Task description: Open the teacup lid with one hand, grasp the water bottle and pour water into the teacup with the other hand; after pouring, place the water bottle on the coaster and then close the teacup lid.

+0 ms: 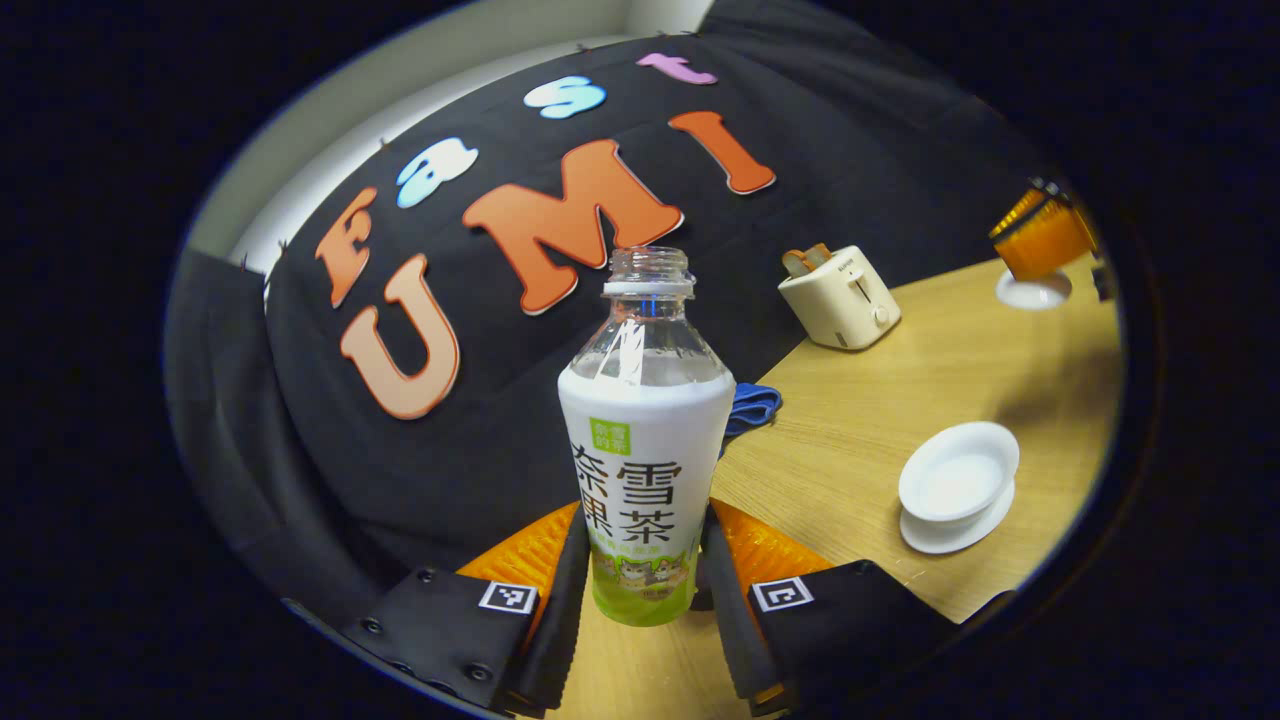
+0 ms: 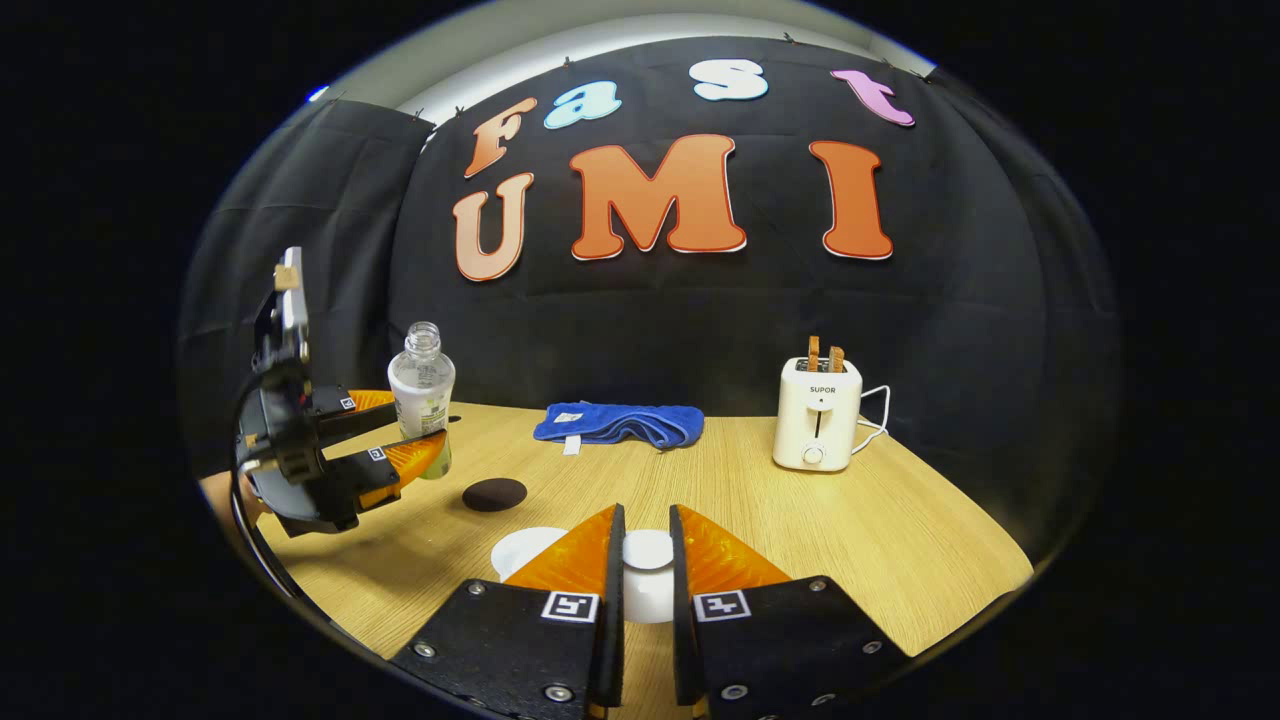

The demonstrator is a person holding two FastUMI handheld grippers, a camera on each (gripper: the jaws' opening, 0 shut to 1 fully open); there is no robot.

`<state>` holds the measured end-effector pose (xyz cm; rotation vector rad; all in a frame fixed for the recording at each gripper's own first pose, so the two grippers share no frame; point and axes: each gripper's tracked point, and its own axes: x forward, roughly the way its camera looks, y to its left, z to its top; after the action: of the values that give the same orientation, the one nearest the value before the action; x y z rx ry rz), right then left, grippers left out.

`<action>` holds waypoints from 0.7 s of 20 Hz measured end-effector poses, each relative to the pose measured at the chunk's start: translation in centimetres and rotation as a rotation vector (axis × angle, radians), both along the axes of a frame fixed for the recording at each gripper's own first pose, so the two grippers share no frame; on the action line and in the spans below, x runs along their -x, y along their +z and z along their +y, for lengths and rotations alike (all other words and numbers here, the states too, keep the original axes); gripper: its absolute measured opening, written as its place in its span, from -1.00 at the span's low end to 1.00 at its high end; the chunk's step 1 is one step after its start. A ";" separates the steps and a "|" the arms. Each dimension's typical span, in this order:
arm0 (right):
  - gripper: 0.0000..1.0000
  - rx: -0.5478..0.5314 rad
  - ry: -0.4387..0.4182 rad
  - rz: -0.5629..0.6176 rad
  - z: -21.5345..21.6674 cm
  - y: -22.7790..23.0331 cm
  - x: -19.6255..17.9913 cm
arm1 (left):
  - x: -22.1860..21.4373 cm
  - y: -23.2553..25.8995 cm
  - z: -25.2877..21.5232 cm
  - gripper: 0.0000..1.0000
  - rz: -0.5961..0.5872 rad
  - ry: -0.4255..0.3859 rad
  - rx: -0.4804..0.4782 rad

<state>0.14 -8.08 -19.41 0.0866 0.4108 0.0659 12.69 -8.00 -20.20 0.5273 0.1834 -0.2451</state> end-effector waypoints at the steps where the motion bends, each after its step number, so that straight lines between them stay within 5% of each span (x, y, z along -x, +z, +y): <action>1: -0.60 0.000 0.003 -0.001 0.2 0.1 -0.1 | -0.6 0.2 0.1 0.27 0.022 0.016 0.056; 6: -0.60 0.006 0.015 0.005 0.7 -0.1 -0.2 | -1.8 0.7 1.2 0.21 0.086 0.066 0.311; 8: -0.60 0.006 0.019 0.007 0.9 -0.2 -0.2 | -1.8 0.7 1.1 0.34 0.115 0.082 0.412; 9: -0.60 0.007 0.020 0.009 1.0 -0.3 -0.3 | -2.1 0.4 1.4 0.21 0.124 0.086 0.449; 14: -0.60 0.004 0.025 0.021 1.2 -0.7 -0.7 | -4.7 0.0 2.4 0.27 0.137 0.127 0.532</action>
<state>0.84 -6.84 -20.11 0.0783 0.4333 0.0893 17.34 -5.62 -20.25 -0.0297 0.2730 -0.1962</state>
